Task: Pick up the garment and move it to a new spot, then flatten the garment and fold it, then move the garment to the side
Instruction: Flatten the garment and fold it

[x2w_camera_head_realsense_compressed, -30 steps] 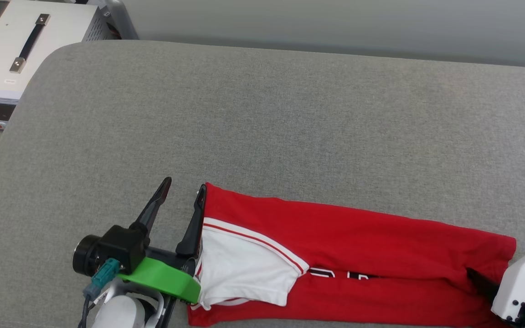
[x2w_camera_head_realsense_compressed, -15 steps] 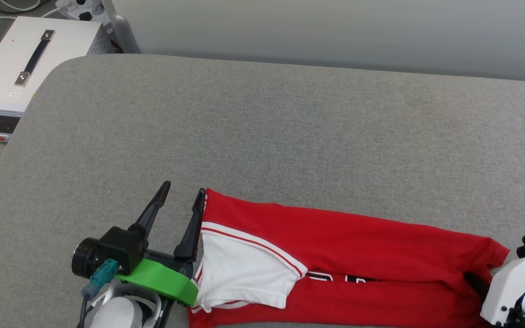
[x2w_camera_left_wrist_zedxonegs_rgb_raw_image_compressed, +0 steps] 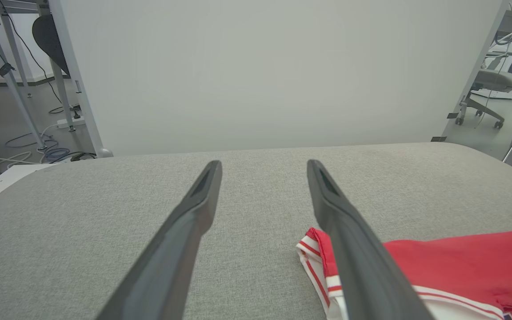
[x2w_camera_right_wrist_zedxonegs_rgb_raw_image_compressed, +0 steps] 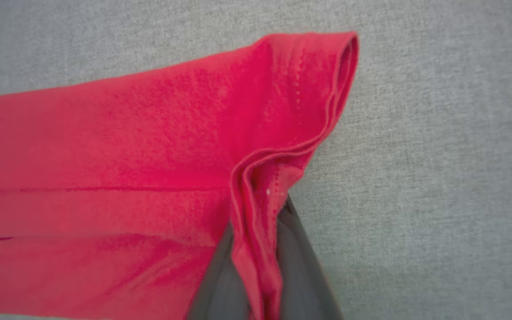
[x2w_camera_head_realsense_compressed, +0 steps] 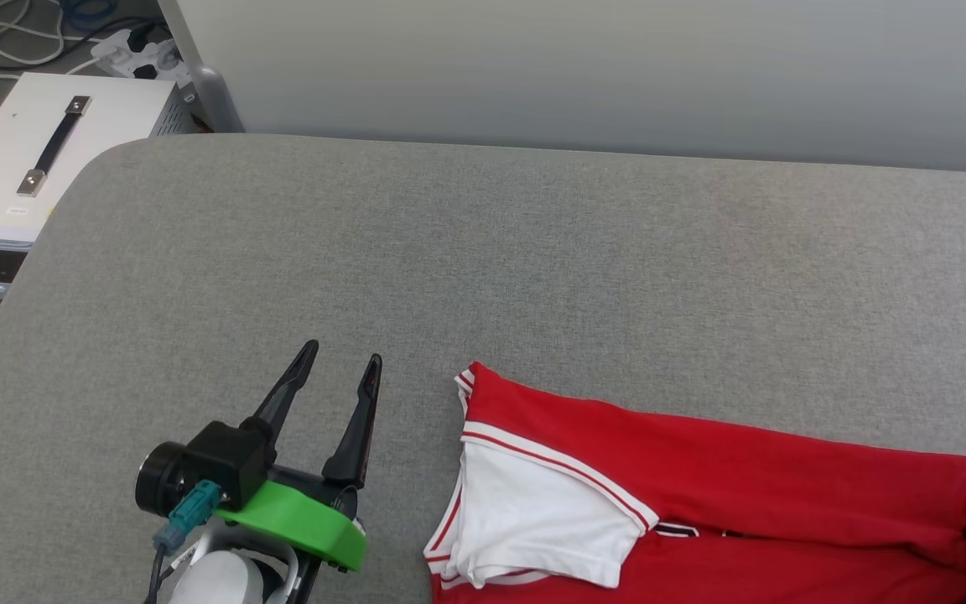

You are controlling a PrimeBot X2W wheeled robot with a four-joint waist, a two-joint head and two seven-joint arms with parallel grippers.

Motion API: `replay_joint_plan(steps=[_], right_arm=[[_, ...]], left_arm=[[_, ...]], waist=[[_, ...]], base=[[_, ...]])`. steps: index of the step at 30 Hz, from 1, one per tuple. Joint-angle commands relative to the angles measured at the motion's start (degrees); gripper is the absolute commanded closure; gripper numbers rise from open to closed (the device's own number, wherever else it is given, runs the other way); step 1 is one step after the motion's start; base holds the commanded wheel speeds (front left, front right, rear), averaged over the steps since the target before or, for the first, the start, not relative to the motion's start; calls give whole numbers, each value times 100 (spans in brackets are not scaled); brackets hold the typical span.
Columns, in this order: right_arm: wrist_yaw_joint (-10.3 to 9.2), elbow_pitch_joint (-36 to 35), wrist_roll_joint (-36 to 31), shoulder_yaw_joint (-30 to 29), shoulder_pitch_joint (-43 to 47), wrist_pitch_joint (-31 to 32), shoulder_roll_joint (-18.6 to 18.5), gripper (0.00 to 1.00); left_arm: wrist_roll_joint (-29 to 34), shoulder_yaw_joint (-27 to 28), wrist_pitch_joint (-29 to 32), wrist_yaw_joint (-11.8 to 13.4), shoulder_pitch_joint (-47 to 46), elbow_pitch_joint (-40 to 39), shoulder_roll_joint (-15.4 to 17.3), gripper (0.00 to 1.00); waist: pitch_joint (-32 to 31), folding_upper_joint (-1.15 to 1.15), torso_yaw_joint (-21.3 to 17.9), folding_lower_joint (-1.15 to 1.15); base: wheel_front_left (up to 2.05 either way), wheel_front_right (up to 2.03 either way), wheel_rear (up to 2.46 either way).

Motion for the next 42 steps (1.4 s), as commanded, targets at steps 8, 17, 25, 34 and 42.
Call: replay_joint_plan(steps=[8,17,25,34,42], right_arm=[[-11,-454,140,130,266,-173,205,100],[-11,-1369,374,432,726,-90,766,100],[-11,-1990,611,1049,615,-56,1614,100],[-11,-1816,861,1573,87,-347,2169,100],[-11,-1000,1023,2136,-431,-815,2245,100]], left_arm=[[-94,-35,-34,-16,179,51,47,0],[-140,-31,-34,-16,314,69,24,0],[-167,14,-34,-16,362,58,19,0],[-194,-12,-34,-16,311,83,13,0],[-212,-47,-34,-16,226,108,6,0]], waist=[[-229,0,-20,0],[-513,0,53,0],[-528,0,173,0],[-479,0,357,0],[-403,0,572,0]], base=[[0,0,0],[0,0,0],[0,0,0],[0,0,0],[0,0,0]])
